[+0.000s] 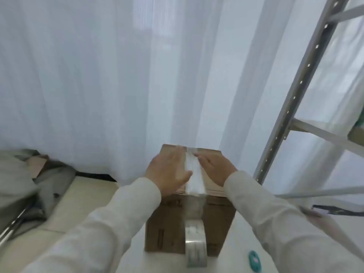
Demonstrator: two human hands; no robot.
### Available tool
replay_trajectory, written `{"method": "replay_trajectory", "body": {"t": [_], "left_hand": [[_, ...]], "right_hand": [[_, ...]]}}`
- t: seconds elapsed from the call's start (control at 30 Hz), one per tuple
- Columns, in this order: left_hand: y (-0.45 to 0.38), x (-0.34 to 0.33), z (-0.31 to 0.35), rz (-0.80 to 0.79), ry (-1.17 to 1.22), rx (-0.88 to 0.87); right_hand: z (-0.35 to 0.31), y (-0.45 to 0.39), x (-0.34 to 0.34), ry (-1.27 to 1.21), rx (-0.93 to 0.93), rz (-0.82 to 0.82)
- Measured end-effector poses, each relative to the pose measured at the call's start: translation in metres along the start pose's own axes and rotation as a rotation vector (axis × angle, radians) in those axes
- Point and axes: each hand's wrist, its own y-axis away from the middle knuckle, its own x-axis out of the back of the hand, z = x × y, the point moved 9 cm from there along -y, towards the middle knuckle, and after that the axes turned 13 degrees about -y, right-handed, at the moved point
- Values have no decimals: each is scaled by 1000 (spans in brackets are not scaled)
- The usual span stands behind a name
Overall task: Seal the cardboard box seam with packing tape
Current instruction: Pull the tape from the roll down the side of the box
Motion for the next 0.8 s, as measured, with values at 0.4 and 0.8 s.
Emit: {"method": "replay_trajectory", "body": {"t": [0.4, 0.8], "left_hand": [[30, -69, 8, -216, -238, -162], [34, -75, 8, -234, -206, -178]], "right_hand": [[24, -10, -87, 113, -77, -266], [69, -104, -100, 291, -198, -138]]}}
